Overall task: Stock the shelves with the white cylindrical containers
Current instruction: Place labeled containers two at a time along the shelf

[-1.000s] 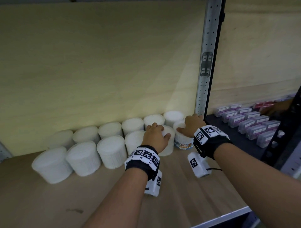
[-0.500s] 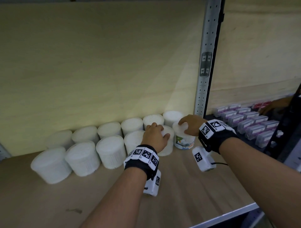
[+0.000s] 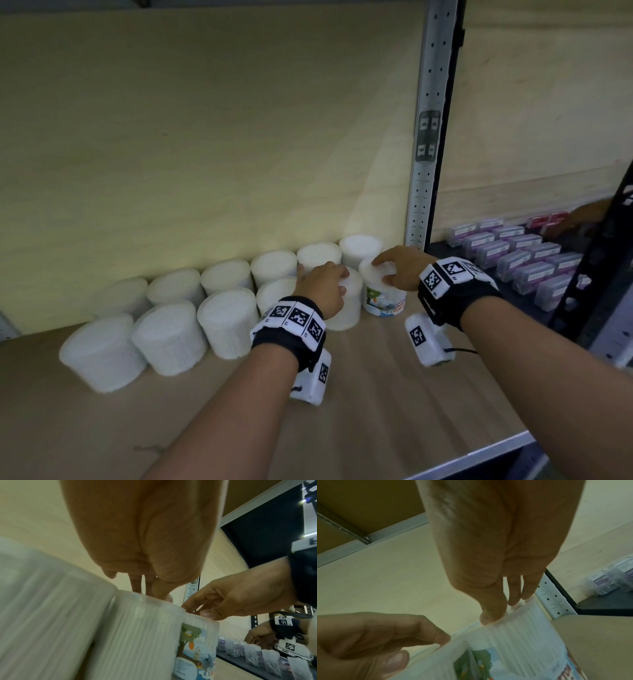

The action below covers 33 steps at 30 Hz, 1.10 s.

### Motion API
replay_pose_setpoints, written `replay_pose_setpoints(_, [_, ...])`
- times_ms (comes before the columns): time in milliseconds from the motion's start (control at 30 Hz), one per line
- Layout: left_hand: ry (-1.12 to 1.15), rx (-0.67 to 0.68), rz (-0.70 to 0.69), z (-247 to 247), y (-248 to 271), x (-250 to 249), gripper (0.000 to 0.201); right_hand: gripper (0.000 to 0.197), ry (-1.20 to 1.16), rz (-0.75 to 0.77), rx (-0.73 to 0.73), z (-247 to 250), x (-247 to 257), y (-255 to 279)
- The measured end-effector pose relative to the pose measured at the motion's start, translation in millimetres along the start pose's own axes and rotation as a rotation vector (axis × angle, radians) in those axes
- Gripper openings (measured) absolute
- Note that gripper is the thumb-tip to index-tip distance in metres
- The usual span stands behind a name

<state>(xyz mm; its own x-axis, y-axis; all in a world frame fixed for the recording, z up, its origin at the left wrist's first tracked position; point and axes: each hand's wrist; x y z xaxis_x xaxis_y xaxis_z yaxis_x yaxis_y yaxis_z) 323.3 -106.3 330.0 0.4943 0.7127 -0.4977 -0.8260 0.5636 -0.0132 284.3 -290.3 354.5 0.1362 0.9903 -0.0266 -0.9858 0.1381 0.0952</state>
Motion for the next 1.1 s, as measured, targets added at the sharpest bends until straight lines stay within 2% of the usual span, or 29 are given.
replay_pose_setpoints(233, [0.021, 0.072, -0.058, 12, 1, -3, 0.055, 0.046, 0.005, 0.006, -0.007, 0, -1, 0])
replay_pose_setpoints(333, [0.098, -0.059, -0.066, 9, 1, -5, 0.046, 0.046, 0.009, 0.012, -0.011, 0, -2, 1])
replay_pose_setpoints(400, [0.059, -0.173, -0.018, 4, 2, -9, 0.037, 0.047, 0.015, 0.014, -0.012, -1, -3, 1])
replay_pose_setpoints(500, [-0.034, -0.202, 0.035, -7, 2, -12, 0.045, 0.048, 0.030, 0.019, -0.007, 0, -2, 1])
replay_pose_setpoints(633, [-0.043, -0.222, 0.022, -13, -1, -9, 0.045, 0.049, 0.043, 0.017, -0.016, -1, -2, 1])
replay_pose_setpoints(800, [0.006, -0.171, 0.019, -8, -3, -7, 0.044, 0.051, 0.059, 0.015, -0.014, -1, -2, 3])
replay_pose_setpoints(1000, [0.051, 0.059, 0.004, 9, -6, -7, 0.043, 0.052, 0.058, 0.011, -0.014, -1, -2, 4])
replay_pose_setpoints(1100, [0.049, 0.028, -0.011, 11, -3, -8, 0.041, 0.051, 0.060, 0.008, -0.014, 0, -2, 5])
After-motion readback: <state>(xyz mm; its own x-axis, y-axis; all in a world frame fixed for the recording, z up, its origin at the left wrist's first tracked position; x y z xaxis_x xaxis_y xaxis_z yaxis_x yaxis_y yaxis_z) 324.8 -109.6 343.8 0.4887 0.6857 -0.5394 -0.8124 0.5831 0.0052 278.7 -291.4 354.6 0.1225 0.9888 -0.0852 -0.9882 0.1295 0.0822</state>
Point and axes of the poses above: each hand's wrist, its own y-axis away from the middle knuckle, its own z-axis out of the back of the hand, x = y × z, and after that the axes turned 13 degrees about y, right-handed
